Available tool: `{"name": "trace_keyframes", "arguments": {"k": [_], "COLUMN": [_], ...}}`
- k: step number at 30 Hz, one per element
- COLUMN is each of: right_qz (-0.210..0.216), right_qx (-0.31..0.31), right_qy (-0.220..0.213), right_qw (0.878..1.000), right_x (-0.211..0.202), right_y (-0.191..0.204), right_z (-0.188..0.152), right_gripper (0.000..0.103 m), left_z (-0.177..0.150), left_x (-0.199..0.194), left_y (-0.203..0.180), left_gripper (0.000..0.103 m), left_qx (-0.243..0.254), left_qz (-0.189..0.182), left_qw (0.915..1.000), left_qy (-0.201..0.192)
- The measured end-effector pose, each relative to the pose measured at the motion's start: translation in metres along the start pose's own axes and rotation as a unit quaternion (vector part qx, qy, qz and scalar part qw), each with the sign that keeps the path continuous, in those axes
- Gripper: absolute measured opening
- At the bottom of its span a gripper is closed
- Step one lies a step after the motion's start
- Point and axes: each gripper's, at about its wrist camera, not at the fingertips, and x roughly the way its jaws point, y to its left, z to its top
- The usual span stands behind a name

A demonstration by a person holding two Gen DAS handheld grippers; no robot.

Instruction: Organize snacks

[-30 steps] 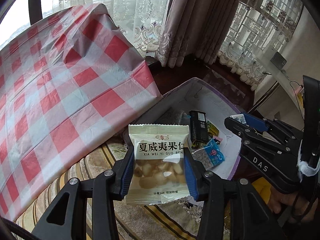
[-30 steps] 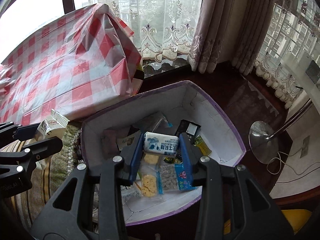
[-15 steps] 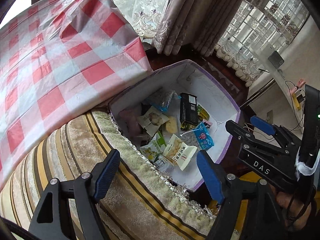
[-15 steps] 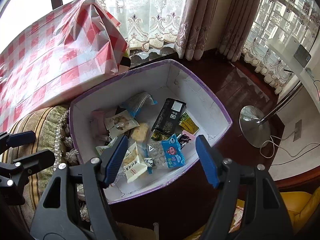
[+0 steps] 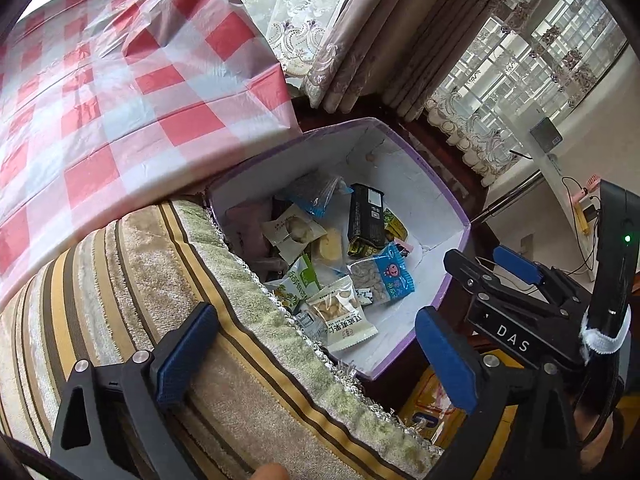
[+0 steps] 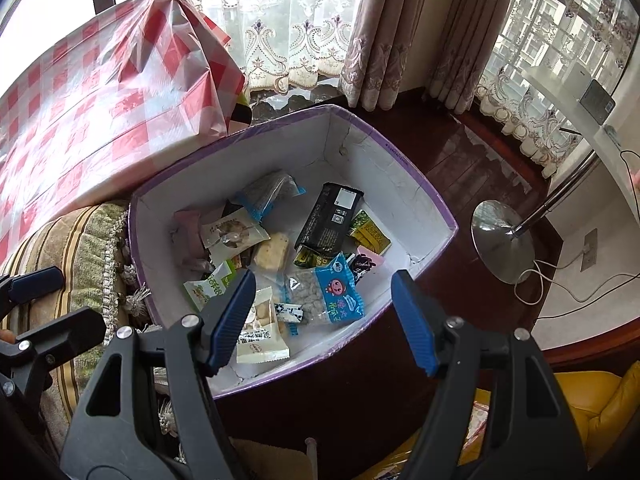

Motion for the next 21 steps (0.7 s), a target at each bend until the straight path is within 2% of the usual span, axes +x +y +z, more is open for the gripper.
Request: {"name": "trace_keyframes", "arguments": {"k": [8, 21], "right_qz": [-0.003, -0.001], "right_qx": [-0.002, -0.009], "right_qy": [-0.002, 0.008], "right_qw": [1.0, 1.0], "right_x": [-0.003, -0.001], "right_y": [-0.003, -0.003], "right_z": [0.003, 0.001], "right_gripper": [0.073, 0.073], "left_z": [0.004, 0.004], "left_x": [0.004, 0.014], "left_y": [-0.001, -0.007], "left_gripper": [0.102, 0.102], "left_qx": [-0.006, 0.017], "left_qz": [0.003, 0.032], "left_qw": [1.0, 0.9991], "left_qy": [0.003, 0.024]}}
